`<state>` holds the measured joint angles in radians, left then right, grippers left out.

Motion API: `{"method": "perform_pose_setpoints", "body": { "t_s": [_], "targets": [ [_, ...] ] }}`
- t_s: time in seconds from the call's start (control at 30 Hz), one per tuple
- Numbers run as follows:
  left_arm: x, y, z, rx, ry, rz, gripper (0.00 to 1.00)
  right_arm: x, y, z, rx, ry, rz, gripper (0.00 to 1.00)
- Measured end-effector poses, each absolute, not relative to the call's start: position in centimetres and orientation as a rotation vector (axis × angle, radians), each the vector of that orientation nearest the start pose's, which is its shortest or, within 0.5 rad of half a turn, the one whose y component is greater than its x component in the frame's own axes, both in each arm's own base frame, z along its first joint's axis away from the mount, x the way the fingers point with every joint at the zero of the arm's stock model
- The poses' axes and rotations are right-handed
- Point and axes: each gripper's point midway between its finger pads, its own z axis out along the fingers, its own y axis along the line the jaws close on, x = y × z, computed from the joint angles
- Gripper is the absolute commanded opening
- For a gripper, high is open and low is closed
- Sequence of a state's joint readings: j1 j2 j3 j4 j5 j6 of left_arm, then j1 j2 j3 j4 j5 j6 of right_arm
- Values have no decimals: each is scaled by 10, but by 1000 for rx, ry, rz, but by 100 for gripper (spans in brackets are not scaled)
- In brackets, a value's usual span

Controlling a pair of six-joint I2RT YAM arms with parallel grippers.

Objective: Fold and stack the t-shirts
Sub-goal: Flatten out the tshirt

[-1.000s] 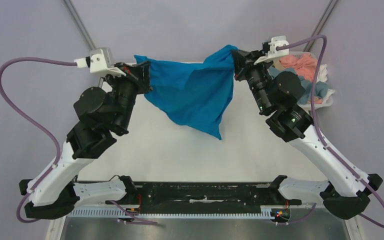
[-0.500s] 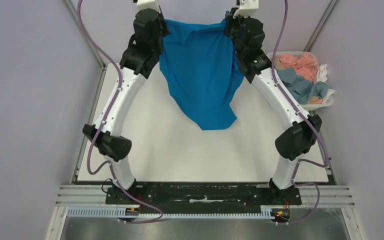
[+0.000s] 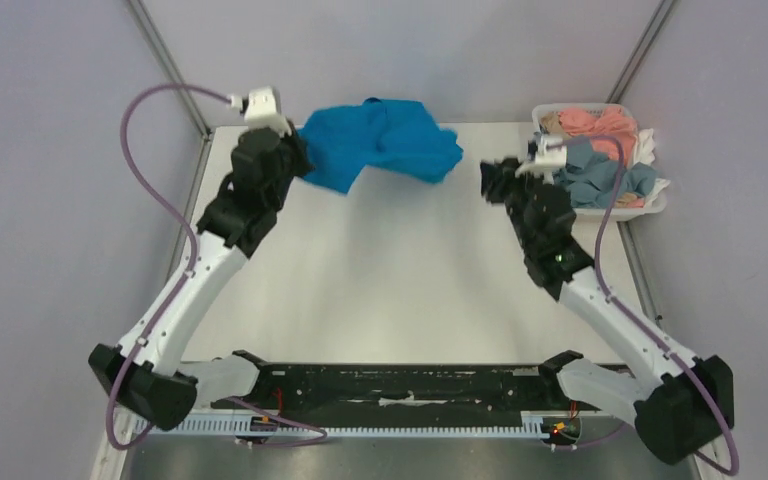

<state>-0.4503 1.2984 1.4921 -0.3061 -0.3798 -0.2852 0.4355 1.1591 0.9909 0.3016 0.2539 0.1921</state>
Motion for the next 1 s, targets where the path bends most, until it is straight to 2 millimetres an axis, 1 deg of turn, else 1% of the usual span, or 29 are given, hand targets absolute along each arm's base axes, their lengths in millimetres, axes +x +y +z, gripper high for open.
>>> {"method": "perform_pose_setpoints", "body": {
  "t_s": [0.03, 0.07, 0.1, 0.13, 0.17, 0.2, 0.23, 0.27, 0.3, 0.33, 0.37, 0.4, 0.43, 0.5, 0.53, 0.63, 0.67, 0.7, 0.73, 0.77, 0.87, 1.0],
  "targets": [
    [384, -126, 379, -156, 1724, -231, 2, 379, 138, 330, 56, 1508, 350, 42],
    [373, -122, 344, -180, 1769, -236, 2, 361, 133, 278, 80, 1595, 371, 52],
    [361, -117, 301, -205, 1842, -228, 2, 347, 131, 234, 96, 1677, 387, 65],
    [349, -113, 260, -230, 1920, -218, 2, 329, 129, 181, 103, 1787, 397, 78],
    [335, -111, 212, -248, 2016, -206, 2, 308, 125, 130, 105, 1915, 389, 89],
    [323, -108, 177, -264, 2094, -188, 2, 289, 121, 93, 108, 2027, 373, 98],
    [304, -104, 132, -281, 2195, -166, 2, 267, 115, 60, 98, 2141, 343, 98],
    [289, -99, 105, -295, 2263, -142, 2, 256, 112, 45, 95, 2202, 329, 98],
    [271, -93, 79, -315, 2334, -112, 2, 251, 111, 41, 87, 2227, 325, 98],
    [256, -87, 60, -340, 2388, -86, 2, 251, 113, 42, 73, 2228, 331, 98],
    [248, -85, 50, -359, 2416, -76, 2, 255, 117, 50, 62, 2211, 347, 98],
    [244, -83, 46, -379, 2426, -75, 2, 259, 123, 58, 34, 2198, 362, 98],
    [244, -84, 46, -397, 2419, -83, 2, 264, 130, 67, 3, 2180, 370, 98],
    [247, -85, 53, -426, 2385, -109, 2, 277, 155, 91, -109, 2135, 390, 98],
    [249, -85, 58, -440, 2363, -122, 2, 281, 166, 99, -156, 2120, 397, 98],
    [253, -87, 67, -469, 2320, -155, 2, 302, 215, 128, -353, 2058, 416, 98],
    [254, -88, 68, -481, 2312, -165, 2, 308, 228, 134, -401, 2041, 417, 98],
    [254, -88, 68, -491, 2306, -172, 2, 317, 248, 139, -466, 2026, 415, 98],
    [254, -88, 68, -500, 2302, -178, 2, 324, 261, 141, -503, 2018, 411, 98],
    [254, -88, 66, -509, 2302, -181, 2, 335, 280, 143, -552, 2006, 402, 98],
    [248, -86, 58, -540, 2309, -182, 2, 362, 325, 137, -647, 1994, 375, 98],
    [242, -84, 48, -562, 2327, -175, 2, 389, 363, 117, -738, 1998, 289, 97]
  ]
}}
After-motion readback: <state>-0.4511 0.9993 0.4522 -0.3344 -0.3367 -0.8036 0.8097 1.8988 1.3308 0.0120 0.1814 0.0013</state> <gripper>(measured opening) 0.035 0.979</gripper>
